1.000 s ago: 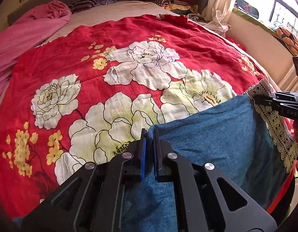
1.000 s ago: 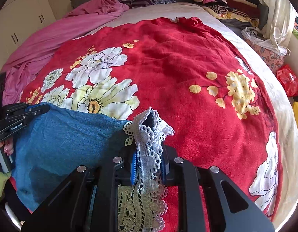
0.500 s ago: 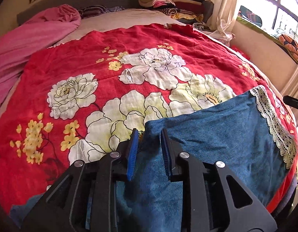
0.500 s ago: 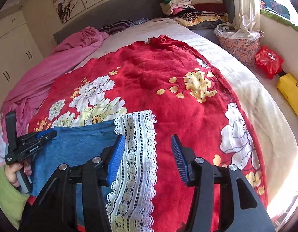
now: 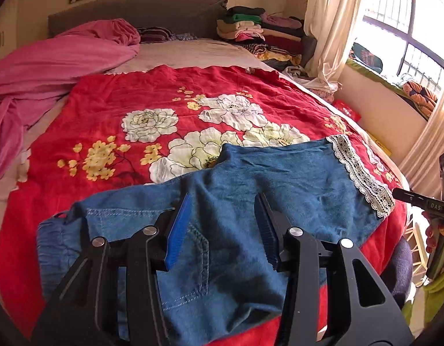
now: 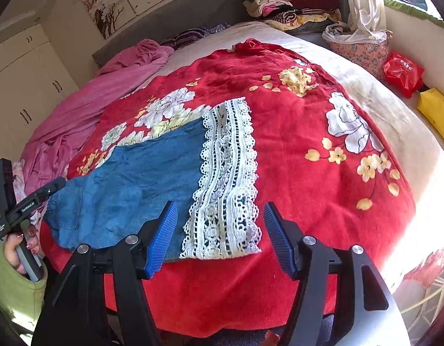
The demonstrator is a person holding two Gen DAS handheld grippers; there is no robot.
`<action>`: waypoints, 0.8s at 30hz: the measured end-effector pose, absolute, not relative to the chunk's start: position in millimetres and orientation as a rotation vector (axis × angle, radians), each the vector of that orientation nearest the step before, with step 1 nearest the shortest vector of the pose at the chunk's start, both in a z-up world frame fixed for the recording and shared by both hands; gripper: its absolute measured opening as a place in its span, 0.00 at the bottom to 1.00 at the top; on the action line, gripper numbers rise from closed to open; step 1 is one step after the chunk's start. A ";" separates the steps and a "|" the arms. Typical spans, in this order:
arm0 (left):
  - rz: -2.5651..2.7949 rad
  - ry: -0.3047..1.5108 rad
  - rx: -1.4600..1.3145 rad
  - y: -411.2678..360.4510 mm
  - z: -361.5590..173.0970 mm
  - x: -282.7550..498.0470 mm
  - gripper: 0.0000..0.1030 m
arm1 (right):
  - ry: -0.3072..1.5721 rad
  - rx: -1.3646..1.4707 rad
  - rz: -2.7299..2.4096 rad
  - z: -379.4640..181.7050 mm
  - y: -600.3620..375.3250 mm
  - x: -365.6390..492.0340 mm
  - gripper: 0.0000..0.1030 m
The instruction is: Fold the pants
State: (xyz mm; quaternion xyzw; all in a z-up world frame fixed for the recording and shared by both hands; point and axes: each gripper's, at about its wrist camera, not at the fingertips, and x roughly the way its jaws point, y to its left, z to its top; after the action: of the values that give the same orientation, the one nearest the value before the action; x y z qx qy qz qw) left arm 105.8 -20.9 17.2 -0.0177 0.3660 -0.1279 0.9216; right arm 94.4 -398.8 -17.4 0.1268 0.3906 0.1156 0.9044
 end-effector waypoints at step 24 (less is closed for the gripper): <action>0.025 0.852 -0.349 107.3 -26.4 55.9 0.62 | 0.895 0.379 0.331 -42.7 -409.8 104.1 0.61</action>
State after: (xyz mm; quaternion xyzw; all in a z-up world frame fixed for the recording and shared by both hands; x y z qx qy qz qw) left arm 55.9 107.3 -26.4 -0.1682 0.4113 0.0120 0.8958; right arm 104.1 -409.8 -42.7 0.1814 0.4280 0.1585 0.8711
